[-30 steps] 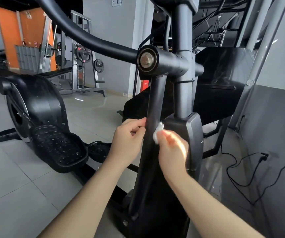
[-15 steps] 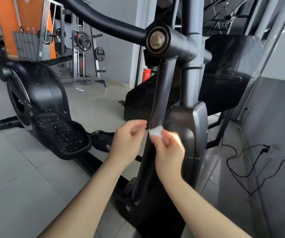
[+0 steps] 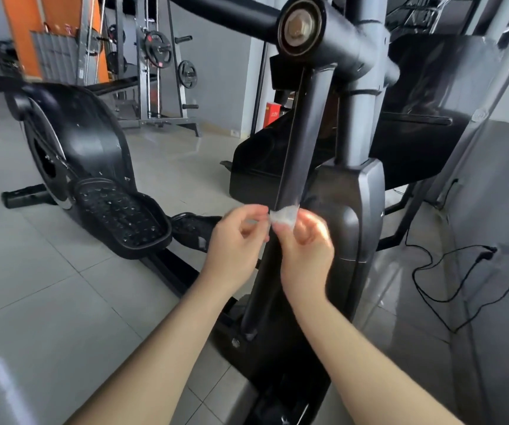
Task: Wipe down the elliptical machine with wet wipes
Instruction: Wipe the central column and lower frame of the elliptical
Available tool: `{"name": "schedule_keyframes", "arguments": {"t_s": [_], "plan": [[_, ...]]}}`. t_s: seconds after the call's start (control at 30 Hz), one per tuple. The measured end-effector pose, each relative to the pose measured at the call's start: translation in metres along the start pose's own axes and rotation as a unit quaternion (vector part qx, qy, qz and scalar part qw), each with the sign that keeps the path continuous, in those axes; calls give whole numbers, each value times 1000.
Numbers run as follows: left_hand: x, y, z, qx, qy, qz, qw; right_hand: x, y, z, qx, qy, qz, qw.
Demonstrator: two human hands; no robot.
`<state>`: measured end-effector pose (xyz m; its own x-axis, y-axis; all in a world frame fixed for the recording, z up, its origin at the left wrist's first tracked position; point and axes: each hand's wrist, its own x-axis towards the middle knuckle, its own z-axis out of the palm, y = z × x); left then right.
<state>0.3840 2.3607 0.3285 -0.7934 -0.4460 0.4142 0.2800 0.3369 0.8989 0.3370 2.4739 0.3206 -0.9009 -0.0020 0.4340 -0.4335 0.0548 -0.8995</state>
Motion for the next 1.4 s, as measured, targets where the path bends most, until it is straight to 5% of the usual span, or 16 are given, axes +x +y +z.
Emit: {"name": "schedule_keyframes", "arguments": {"t_s": [0.17,0.27,0.43,0.53,0.63,0.7,1.0,1.27,1.4], "plan": [[-15,-20,8,8,-29,-56,998,-10,30,-5,-95,-56,75,991],[-15,-16,12,-9,-42,-57,997,-6,13,-10,-70,-59,36,995],[-10,-2,21,-1,-46,-27,999,-9,1,-26,-41,-195,-27,980],[-2,3,18,17,66,-7,998,-3,2,-36,4,-212,-41,976],[15,1,11,10,221,4,975,1,-7,-38,10,-131,13,991],[22,0,12,-18,239,4,971,4,-10,-37,19,-94,17,995],[-12,-34,52,76,16,57,995,-2,19,-34,11,-63,38,997],[-74,-118,58,59,1,-69,996,-16,55,-27,-16,-64,106,992],[-63,-91,65,54,-3,-16,998,-14,64,-26,0,-63,111,992]]}}
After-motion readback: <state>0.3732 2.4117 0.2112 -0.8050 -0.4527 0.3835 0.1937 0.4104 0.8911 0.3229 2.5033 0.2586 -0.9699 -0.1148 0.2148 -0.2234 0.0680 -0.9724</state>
